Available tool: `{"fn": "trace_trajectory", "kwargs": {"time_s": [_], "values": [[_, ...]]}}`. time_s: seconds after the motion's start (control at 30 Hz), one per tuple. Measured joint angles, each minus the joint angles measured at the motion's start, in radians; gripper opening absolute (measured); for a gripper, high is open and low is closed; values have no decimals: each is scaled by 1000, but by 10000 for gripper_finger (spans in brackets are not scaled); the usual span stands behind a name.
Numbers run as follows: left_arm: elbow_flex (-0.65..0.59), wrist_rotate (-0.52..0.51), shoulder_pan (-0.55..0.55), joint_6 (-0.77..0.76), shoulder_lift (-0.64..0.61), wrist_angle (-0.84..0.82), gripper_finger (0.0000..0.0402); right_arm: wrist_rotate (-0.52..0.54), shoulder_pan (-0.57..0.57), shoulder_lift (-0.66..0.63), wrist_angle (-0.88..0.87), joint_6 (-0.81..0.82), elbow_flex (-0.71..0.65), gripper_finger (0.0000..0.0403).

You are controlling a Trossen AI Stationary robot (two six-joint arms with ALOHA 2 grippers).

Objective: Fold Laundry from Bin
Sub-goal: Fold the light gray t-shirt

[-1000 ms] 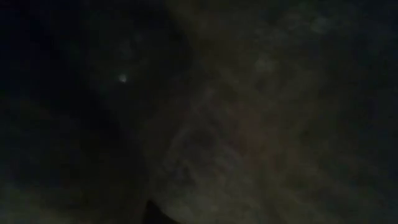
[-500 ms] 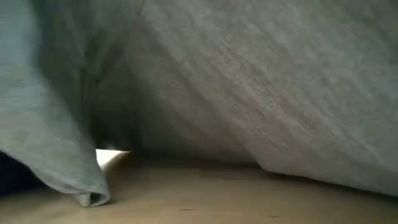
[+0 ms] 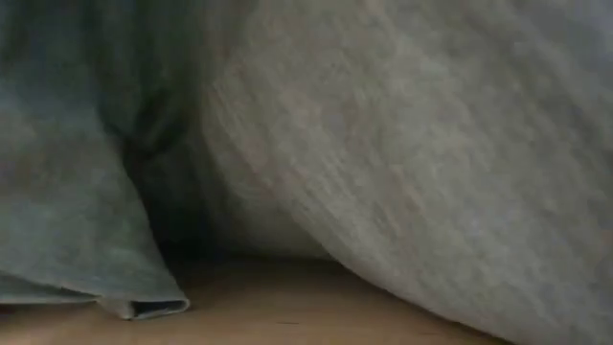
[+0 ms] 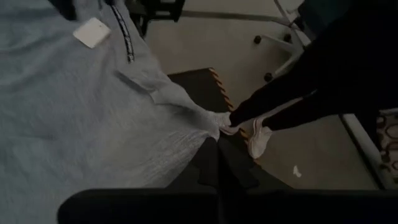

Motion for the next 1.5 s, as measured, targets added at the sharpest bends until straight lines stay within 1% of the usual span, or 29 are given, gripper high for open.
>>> {"fn": "trace_trajectory", "kwargs": {"time_s": [0.13,0.27,0.4,0.47,0.57,0.8,1.0,1.13,1.37,1.43,1.5], "values": [[0,1,1,0,2,-1,0,-24,-21,0,-31,-77,63,157],[0,-5,2,-23,2,4,0,-43,-39,0,-218,-174,201,157],[0,-19,2,-52,2,16,0,-40,-55,36,-354,-274,365,157],[0,-29,2,-52,2,25,0,-39,-62,69,-368,-316,425,157],[0,-50,5,-75,1,48,0,-43,-61,120,-382,-351,467,157],[0,-68,12,-167,1,55,0,-55,-56,176,-356,-280,472,157],[0,-113,17,-179,1,67,0,-42,-46,192,-340,-294,473,157],[0,-179,32,-180,1,91,0,-51,-51,216,-323,-305,473,157],[0,-192,61,-182,1,140,0,-24,-58,238,-317,-300,473,155],[0,-193,68,-182,1,151,0,-18,-58,242,-325,-302,473,142],[0,-192,70,-182,1,151,0,-16,-59,245,-329,-301,473,111]]}}
